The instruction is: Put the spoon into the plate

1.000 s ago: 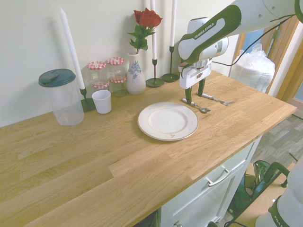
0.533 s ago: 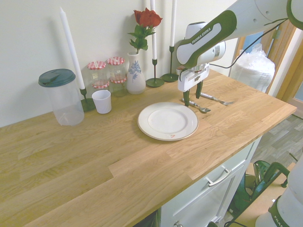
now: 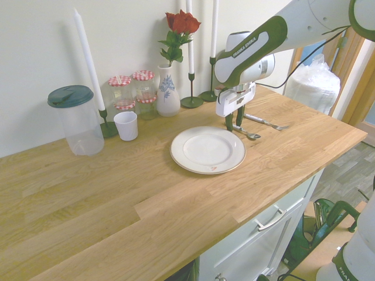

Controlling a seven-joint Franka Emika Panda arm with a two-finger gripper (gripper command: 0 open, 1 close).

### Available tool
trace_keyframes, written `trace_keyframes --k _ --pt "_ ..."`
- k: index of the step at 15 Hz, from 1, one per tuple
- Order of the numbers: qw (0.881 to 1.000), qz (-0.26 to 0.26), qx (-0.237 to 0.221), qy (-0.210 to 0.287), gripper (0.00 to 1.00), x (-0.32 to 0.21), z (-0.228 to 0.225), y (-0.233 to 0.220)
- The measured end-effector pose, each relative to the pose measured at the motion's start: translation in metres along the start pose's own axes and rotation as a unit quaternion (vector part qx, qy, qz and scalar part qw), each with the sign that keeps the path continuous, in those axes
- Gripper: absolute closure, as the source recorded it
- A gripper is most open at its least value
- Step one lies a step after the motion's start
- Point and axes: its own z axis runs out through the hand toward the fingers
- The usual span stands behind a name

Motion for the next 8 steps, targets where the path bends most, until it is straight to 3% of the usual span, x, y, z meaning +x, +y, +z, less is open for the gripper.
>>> trace_keyframes --k 8 --pt "1.000 0.005 0.013 -0.003 1.00 0.0000 0.0001 -0.0021"
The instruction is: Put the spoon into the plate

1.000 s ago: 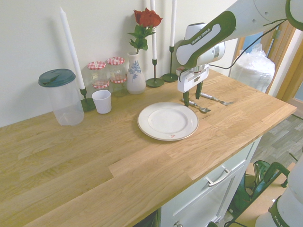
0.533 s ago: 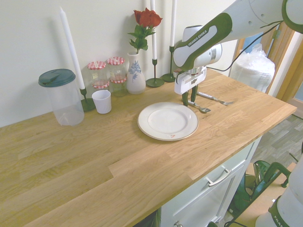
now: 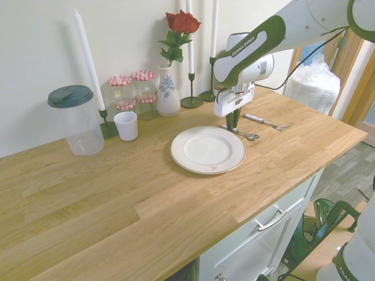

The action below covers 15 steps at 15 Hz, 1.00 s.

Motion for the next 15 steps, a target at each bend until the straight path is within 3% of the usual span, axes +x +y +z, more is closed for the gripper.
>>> trace_keyframes --k 7,11,15 --pt "1.000 0.018 0.012 0.004 1.00 0.004 -0.010 0.011" --pt "0.999 0.021 0.035 0.019 1.00 -0.011 -0.076 0.014" --pt "0.999 0.020 0.024 0.028 1.00 -0.068 -0.117 -0.015"
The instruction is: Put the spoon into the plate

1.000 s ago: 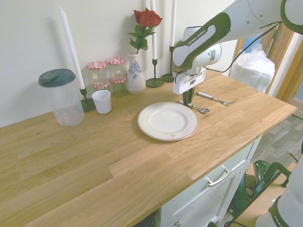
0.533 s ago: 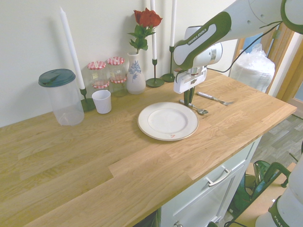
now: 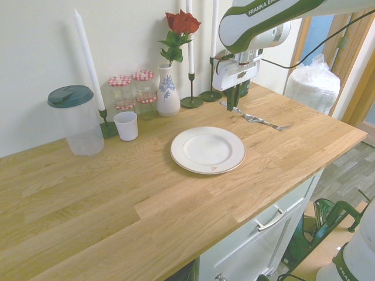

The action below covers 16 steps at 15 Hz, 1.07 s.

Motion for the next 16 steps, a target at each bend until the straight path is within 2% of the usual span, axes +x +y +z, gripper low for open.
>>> trace_keyframes --k 3,9,16 --pt "1.000 0.000 -0.004 -0.003 1.00 -0.045 0.020 -0.032" --pt "1.000 -0.003 -0.008 -0.001 1.00 -0.106 0.069 -0.067" --pt "1.000 0.006 -0.007 0.005 1.00 -0.122 0.092 -0.100"
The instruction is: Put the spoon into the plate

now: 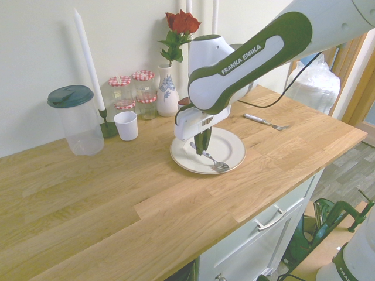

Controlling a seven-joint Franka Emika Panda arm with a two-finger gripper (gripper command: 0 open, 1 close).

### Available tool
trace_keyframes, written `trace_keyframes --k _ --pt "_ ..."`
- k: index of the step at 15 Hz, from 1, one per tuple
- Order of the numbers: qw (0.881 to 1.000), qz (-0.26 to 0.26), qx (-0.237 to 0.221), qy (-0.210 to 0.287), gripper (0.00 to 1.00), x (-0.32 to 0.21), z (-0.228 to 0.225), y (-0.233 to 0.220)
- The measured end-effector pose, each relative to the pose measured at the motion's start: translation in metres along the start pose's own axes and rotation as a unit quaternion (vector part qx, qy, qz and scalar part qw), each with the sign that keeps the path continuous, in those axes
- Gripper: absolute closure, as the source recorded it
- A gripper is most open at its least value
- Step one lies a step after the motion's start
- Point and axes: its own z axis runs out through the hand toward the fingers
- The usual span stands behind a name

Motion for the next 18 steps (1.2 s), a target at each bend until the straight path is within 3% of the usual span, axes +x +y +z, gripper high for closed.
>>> trace_keyframes --k 2,3,15,18 --pt "1.000 0.002 0.002 0.002 1.00 0.004 0.000 -0.006" --pt "1.000 0.003 0.003 0.004 0.00 0.008 -0.002 -0.009" --pt "1.000 0.016 -0.001 0.006 0.00 0.041 0.001 -0.023" --pt "1.000 0.016 -0.002 0.008 0.00 0.041 -0.025 -0.022"
